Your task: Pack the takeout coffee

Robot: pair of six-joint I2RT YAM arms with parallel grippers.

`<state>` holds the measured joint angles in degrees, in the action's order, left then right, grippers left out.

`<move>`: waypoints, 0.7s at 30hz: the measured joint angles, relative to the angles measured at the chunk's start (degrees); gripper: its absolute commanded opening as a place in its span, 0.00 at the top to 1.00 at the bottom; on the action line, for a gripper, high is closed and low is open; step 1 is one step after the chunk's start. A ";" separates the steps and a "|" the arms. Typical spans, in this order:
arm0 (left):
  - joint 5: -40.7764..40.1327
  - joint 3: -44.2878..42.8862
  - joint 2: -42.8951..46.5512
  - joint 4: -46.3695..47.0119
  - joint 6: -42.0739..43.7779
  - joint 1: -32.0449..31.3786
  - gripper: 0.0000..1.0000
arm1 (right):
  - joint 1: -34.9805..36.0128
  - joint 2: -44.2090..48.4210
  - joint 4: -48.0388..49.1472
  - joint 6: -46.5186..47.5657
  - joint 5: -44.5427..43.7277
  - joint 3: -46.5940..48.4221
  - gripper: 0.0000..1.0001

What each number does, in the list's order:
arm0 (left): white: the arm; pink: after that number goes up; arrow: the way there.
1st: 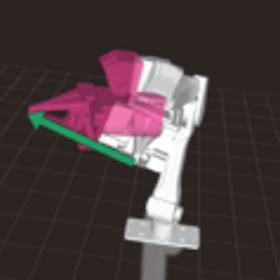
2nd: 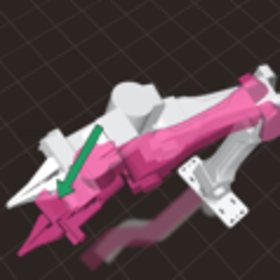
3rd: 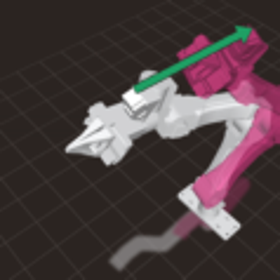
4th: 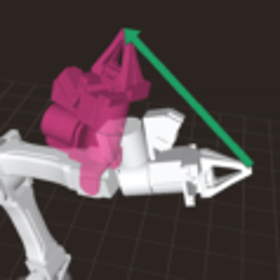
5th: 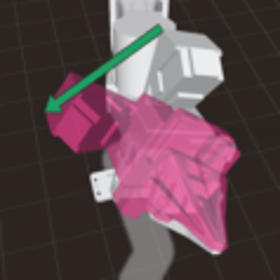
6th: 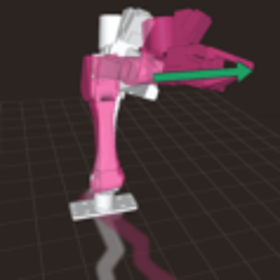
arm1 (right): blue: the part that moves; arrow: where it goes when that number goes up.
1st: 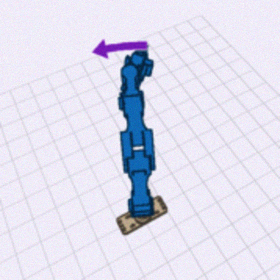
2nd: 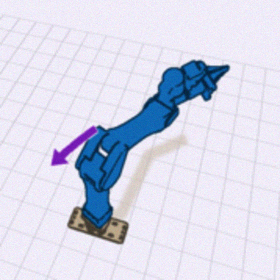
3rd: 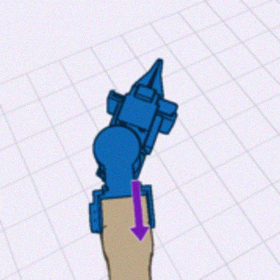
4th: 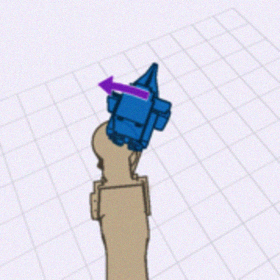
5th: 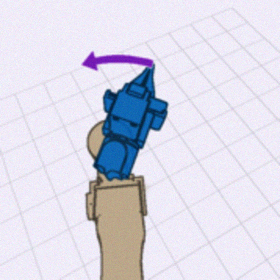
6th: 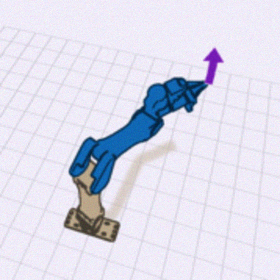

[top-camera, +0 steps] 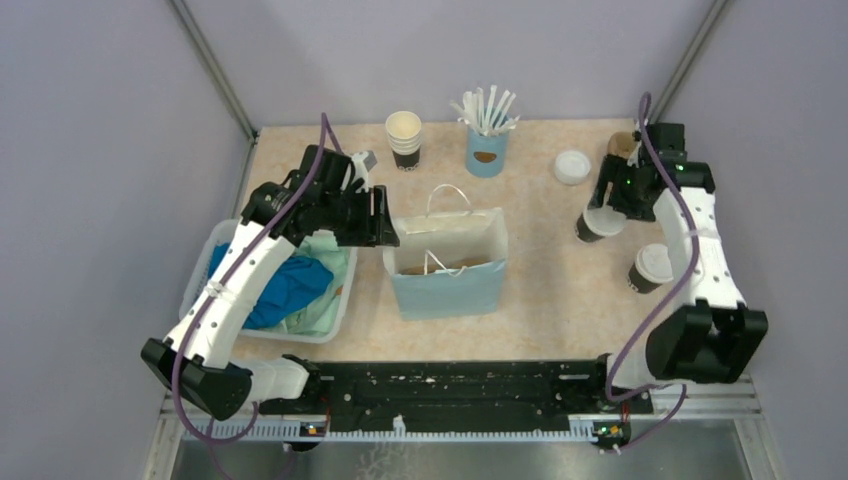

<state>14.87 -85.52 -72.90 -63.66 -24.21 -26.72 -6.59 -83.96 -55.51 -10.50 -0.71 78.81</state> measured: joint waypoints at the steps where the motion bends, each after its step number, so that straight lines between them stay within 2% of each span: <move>1: 0.26 0.00 -0.07 -0.04 -0.28 0.00 0.40 | 0.87 2.45 -0.11 -0.22 1.36 1.20 0.37; 7: 0.63 -2.14 -2.80 -1.20 -1.22 0.00 0.54 | 10.97 16.70 1.64 -1.55 11.54 9.97 0.40; 10: 0.35 -4.24 -5.03 -1.25 -1.05 0.00 0.66 | 18.43 21.22 2.78 -2.54 16.48 13.99 0.40; 15: -1.51 -5.25 -7.39 -1.22 0.28 0.00 0.85 | 27.93 23.41 3.54 -4.11 23.37 18.95 0.43; 18: -2.51 -5.25 -8.66 -0.90 0.74 0.00 0.96 | 29.92 23.19 2.40 -4.57 23.98 21.53 0.43; 21: -3.02 -5.38 -9.16 0.46 1.01 0.00 1.00 | 30.23 22.73 0.48 -5.05 23.23 22.95 0.43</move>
<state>11.86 -90.89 -82.06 -63.20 -23.20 -26.72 23.64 -61.23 -55.02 -15.55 22.52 101.75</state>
